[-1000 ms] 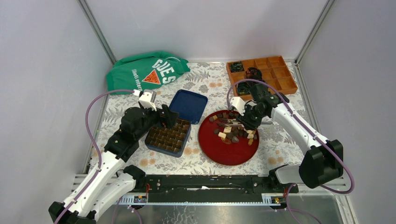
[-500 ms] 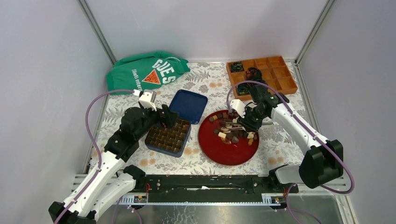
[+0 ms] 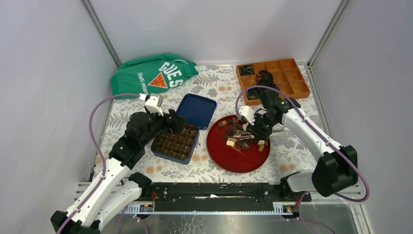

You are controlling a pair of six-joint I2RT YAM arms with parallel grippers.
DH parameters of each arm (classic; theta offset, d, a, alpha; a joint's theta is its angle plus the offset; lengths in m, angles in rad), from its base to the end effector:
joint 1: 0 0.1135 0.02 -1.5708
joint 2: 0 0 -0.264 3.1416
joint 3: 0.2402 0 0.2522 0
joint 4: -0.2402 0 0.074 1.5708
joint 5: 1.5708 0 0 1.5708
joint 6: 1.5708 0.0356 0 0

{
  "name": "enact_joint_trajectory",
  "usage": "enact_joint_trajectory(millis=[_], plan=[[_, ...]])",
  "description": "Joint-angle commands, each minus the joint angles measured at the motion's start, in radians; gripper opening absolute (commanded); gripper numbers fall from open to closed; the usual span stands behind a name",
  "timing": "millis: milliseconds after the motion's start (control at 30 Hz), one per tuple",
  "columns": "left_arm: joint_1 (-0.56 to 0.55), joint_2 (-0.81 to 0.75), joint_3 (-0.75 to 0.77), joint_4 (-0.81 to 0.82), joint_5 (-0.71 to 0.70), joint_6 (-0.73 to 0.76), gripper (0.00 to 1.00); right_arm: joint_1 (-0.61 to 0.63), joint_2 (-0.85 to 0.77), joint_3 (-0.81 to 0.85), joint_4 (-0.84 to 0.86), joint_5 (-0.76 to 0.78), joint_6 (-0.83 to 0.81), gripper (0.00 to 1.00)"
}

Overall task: Pack the chocolate
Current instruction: Pick up the fake chocolate from the plate.

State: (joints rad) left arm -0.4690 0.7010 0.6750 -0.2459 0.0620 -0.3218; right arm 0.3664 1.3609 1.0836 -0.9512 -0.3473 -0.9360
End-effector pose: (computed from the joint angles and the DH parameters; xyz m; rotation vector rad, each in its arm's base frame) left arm 0.1508 -0.0789 0.3080 0.1829 1.8772 -0.6055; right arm 0.2320 0.1020 0.2611 -1.7019 2.0981 0.3235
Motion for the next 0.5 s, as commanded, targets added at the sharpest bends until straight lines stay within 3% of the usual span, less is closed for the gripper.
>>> enact_joint_trajectory(millis=[0, 467], plan=[[0.007, -0.008, -0.011, 0.025, -0.003, 0.017, 0.94, 0.026, 0.012, 0.017, 0.014, -0.034, -0.005, 0.45], [0.007, -0.007, -0.011, 0.026, 0.001, 0.017, 0.94, 0.072, 0.069, 0.058, 0.027, -0.001, -0.003, 0.46]])
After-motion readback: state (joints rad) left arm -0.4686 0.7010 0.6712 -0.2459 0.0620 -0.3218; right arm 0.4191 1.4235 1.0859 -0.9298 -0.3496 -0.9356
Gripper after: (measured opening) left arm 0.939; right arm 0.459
